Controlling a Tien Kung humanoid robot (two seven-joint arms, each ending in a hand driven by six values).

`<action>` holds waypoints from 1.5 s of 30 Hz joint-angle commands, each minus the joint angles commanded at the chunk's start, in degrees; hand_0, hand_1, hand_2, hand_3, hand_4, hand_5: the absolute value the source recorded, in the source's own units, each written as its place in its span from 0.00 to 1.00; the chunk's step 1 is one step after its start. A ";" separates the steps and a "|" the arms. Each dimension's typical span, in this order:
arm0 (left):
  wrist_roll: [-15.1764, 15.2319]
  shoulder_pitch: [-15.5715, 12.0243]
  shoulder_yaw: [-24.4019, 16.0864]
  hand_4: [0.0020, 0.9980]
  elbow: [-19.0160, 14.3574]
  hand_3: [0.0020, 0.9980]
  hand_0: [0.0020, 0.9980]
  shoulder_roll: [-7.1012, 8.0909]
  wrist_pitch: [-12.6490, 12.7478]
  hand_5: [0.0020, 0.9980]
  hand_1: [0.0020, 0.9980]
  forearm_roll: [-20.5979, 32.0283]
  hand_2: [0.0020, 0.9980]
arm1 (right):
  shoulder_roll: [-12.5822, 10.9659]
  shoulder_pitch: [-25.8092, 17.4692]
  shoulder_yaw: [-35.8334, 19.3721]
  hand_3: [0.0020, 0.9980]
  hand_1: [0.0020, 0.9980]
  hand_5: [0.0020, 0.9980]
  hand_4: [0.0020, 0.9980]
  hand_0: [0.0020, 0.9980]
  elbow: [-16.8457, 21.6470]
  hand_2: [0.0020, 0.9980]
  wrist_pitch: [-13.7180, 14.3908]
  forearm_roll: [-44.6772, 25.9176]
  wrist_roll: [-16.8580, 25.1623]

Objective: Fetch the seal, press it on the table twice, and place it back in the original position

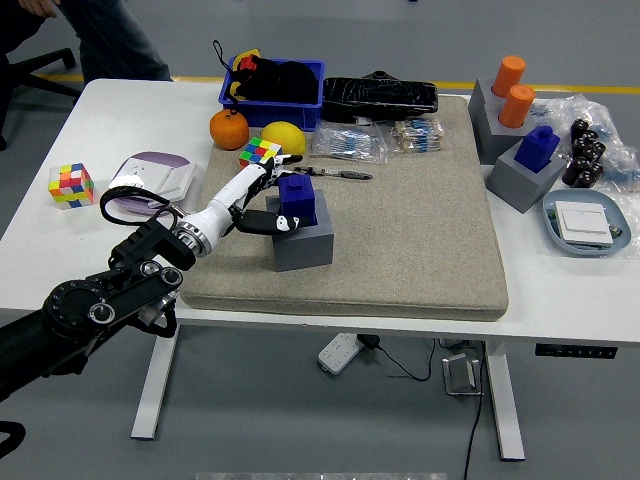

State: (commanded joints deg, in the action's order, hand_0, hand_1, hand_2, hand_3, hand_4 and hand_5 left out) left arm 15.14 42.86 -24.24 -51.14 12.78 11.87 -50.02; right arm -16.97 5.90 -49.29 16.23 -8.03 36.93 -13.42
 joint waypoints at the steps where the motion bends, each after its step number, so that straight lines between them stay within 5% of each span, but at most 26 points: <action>1: 0.00 -0.03 0.04 0.84 0.04 0.89 0.87 -0.02 -0.03 0.00 0.73 0.07 0.68 | 0.00 0.00 0.02 0.74 0.77 0.57 0.79 0.86 0.00 0.72 0.00 0.00 0.00; 11: 0.72 -0.11 0.15 0.81 0.01 0.88 0.86 -0.16 0.52 0.00 0.68 0.72 0.65 | -0.04 -0.02 0.07 0.74 0.77 0.57 0.79 0.86 -0.01 0.72 -0.01 -0.06 0.01; 12: 0.82 -0.11 0.15 0.73 0.00 0.87 0.80 -0.16 0.63 0.00 0.56 0.86 0.57 | -0.04 -0.01 0.06 0.74 0.77 0.57 0.79 0.86 -0.01 0.72 0.00 -0.06 0.01; 17: 1.31 -0.11 0.10 0.73 0.06 0.87 0.80 -0.23 1.63 0.00 0.56 1.18 0.57 | -0.09 0.01 0.18 0.74 0.77 0.57 0.79 0.86 0.00 0.72 0.01 -0.11 -0.01; 18: 1.39 -0.10 0.13 0.65 0.12 0.85 0.74 -0.24 1.83 0.00 0.46 1.20 0.49 | -0.10 0.00 0.23 0.74 0.77 0.57 0.79 0.86 0.00 0.72 0.00 -0.13 -0.01; 23: 1.67 -0.09 0.40 0.65 0.51 0.85 0.74 -0.26 2.60 0.00 0.46 1.43 0.49 | -0.15 -0.06 0.48 0.74 0.77 0.57 0.79 0.86 -0.04 0.72 -0.01 -0.24 -0.03; 24: 1.71 -0.08 0.44 0.62 0.55 0.84 0.71 -0.27 2.68 0.00 0.40 1.45 0.41 | -0.16 -0.06 0.51 0.74 0.77 0.57 0.79 0.86 -0.05 0.72 -0.01 -0.24 -0.03; 37: 3.24 -0.07 0.16 0.59 0.64 0.82 0.69 -0.48 3.87 0.00 0.36 2.26 0.35 | -0.27 -0.03 0.93 0.74 0.77 0.57 0.79 0.86 -0.02 0.72 0.18 -0.45 0.14; 45: 3.82 -0.88 -5.47 0.58 -1.72 0.81 0.70 0.95 4.18 0.00 0.36 0.44 0.34 | -0.35 -0.24 0.93 0.74 0.77 0.57 0.79 0.86 -0.06 0.72 0.25 -0.43 0.14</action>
State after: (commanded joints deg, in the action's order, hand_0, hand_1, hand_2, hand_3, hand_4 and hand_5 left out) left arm 18.95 41.98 -29.71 -52.86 13.74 16.05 -49.58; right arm -17.32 5.66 -48.36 16.16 -7.78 36.50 -13.28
